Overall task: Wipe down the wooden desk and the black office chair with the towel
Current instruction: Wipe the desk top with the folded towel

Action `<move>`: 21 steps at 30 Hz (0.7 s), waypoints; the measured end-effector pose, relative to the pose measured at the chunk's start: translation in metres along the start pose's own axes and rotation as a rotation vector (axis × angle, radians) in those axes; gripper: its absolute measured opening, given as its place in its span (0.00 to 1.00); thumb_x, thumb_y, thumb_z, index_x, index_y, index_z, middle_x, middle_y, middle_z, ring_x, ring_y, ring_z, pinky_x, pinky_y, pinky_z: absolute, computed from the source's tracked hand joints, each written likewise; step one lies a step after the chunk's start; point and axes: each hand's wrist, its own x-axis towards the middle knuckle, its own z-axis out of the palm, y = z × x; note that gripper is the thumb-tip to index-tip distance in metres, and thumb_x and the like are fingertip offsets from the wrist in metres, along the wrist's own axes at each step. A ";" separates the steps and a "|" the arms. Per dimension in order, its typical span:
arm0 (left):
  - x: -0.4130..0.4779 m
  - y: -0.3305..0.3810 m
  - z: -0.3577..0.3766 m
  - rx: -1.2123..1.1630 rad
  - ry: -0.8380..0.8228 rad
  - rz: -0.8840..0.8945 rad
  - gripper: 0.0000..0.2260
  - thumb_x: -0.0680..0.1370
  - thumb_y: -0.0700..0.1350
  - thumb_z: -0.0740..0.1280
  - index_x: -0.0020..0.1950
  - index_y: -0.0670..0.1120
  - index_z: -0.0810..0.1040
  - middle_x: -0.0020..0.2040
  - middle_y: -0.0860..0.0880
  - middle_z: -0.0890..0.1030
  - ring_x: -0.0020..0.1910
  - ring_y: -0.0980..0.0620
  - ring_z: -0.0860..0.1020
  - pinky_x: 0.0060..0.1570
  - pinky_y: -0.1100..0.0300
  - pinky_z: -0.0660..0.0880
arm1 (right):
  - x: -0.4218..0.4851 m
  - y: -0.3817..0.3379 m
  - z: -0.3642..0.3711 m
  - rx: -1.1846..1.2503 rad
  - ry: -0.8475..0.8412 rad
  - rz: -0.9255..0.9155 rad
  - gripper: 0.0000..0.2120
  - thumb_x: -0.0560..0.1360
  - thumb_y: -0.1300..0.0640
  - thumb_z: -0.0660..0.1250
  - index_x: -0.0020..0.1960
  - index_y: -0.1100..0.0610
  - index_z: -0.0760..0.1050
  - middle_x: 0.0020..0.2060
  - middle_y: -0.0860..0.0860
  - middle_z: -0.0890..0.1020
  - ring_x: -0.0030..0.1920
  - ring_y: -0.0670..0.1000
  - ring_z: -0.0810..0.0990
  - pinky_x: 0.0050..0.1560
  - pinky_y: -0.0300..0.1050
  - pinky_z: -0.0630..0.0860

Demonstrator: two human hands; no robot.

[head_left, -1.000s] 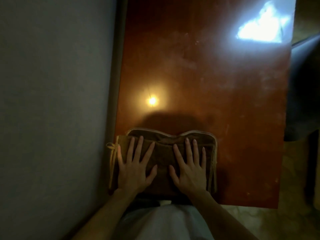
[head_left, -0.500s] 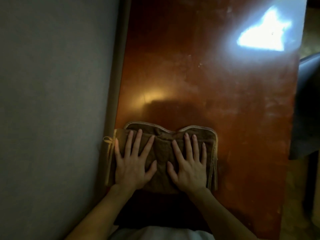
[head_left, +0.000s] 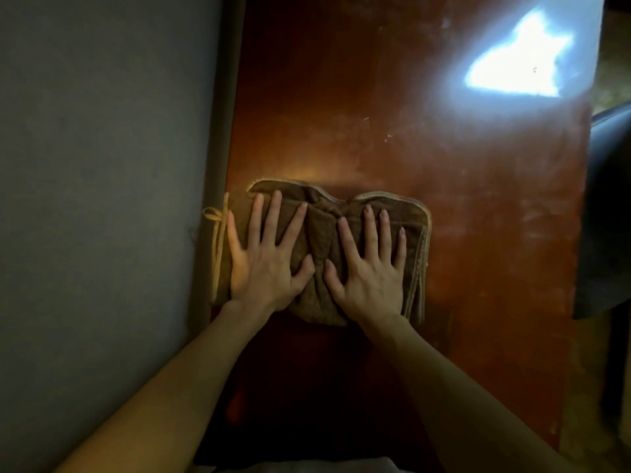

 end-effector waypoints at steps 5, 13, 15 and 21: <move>0.029 -0.002 0.001 0.007 0.012 0.001 0.36 0.78 0.65 0.56 0.84 0.57 0.50 0.85 0.46 0.47 0.83 0.43 0.46 0.75 0.28 0.45 | 0.026 0.002 0.000 -0.002 0.029 -0.014 0.34 0.80 0.34 0.50 0.83 0.46 0.54 0.83 0.57 0.50 0.82 0.60 0.45 0.79 0.67 0.46; 0.074 -0.003 -0.004 0.008 0.019 -0.048 0.36 0.78 0.64 0.55 0.84 0.57 0.49 0.85 0.45 0.47 0.83 0.42 0.46 0.75 0.28 0.46 | 0.075 0.003 -0.008 -0.030 0.041 0.011 0.34 0.81 0.37 0.51 0.83 0.48 0.53 0.82 0.58 0.51 0.82 0.60 0.45 0.78 0.68 0.46; 0.083 -0.004 -0.004 0.011 0.016 -0.061 0.35 0.79 0.64 0.54 0.84 0.56 0.49 0.85 0.44 0.48 0.83 0.42 0.46 0.75 0.28 0.46 | 0.086 0.003 -0.009 -0.035 0.042 -0.004 0.34 0.81 0.37 0.51 0.83 0.48 0.53 0.82 0.59 0.51 0.82 0.61 0.45 0.78 0.68 0.47; 0.108 -0.007 -0.004 0.008 0.042 -0.058 0.34 0.79 0.63 0.53 0.84 0.56 0.50 0.85 0.45 0.49 0.83 0.42 0.47 0.76 0.29 0.46 | 0.112 0.008 -0.012 -0.037 0.062 -0.033 0.33 0.81 0.39 0.51 0.83 0.49 0.54 0.82 0.59 0.52 0.82 0.61 0.46 0.78 0.68 0.48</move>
